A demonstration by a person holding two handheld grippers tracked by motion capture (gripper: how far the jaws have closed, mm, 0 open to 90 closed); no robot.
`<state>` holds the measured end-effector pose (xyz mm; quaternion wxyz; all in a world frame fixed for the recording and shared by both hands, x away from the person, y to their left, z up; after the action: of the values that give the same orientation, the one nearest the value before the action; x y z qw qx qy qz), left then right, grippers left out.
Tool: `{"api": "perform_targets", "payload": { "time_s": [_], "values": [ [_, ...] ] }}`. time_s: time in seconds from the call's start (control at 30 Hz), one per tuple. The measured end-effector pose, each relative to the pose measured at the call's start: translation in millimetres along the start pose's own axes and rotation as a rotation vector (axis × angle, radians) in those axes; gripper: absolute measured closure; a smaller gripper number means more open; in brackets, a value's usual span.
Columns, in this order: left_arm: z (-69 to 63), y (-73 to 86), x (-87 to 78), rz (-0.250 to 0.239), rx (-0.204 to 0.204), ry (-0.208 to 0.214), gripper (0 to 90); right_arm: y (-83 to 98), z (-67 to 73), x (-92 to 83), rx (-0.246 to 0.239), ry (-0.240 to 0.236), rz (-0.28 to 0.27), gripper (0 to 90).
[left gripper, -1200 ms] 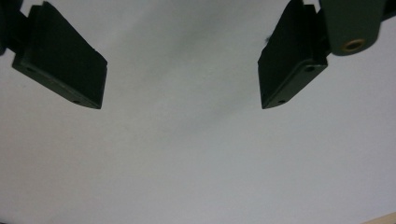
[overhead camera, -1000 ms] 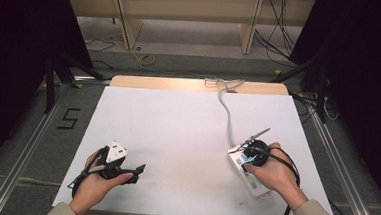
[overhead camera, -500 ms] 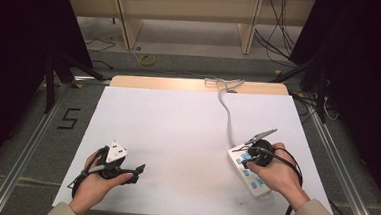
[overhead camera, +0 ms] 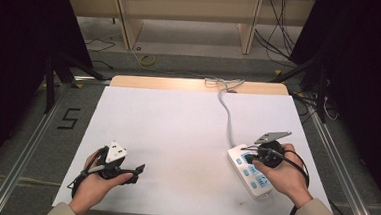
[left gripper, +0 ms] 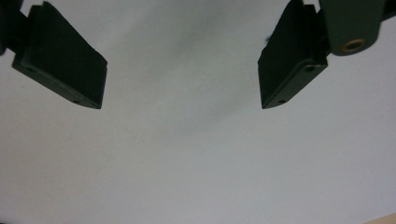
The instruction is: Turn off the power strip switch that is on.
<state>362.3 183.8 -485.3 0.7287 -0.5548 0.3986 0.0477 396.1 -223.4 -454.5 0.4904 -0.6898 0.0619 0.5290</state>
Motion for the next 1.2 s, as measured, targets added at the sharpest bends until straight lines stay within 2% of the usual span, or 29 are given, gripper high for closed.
{"api": "perform_targets", "payload": {
  "time_s": [0.07,0.2,0.3,0.53,0.93,1.2],
  "values": [
    [0.4,0.2,-0.3,0.002,0.000,-0.002,15.2,0.2,-1.8,-1.4,0.003,-0.003,-0.039,85.0],
    [0.4,0.3,-0.3,0.002,-0.001,-0.002,15.2,1.4,-3.1,-3.1,-0.008,-0.007,-0.072,83.7],
    [0.4,0.4,-0.4,0.003,-0.002,-0.002,15.2,1.4,-3.7,-3.7,-0.015,-0.006,-0.104,79.4],
    [0.6,0.8,-0.8,0.003,-0.005,-0.003,15.2,4.0,-6.0,-3.7,-0.039,-0.005,-0.172,65.0],
    [0.8,0.8,-0.6,0.000,-0.007,-0.003,15.2,19.2,-14.3,-6.0,-0.035,-0.028,-0.266,36.2],
    [1.6,1.6,-1.5,0.002,-0.002,0.000,15.2,28.0,-13.3,-8.2,-0.043,-0.043,-0.299,26.9]
  ]
}}
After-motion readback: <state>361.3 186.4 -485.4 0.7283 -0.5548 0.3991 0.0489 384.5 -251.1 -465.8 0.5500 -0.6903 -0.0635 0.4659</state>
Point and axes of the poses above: each handheld gripper's, and its own axes: x roughly forward along the jaws, y roughly out of its underside, z roughly to its left, the point moved 5 cm from there along x, roughly forward along the jaws, and after that the axes turned 1 degree about -y, right-handed, at the moved point
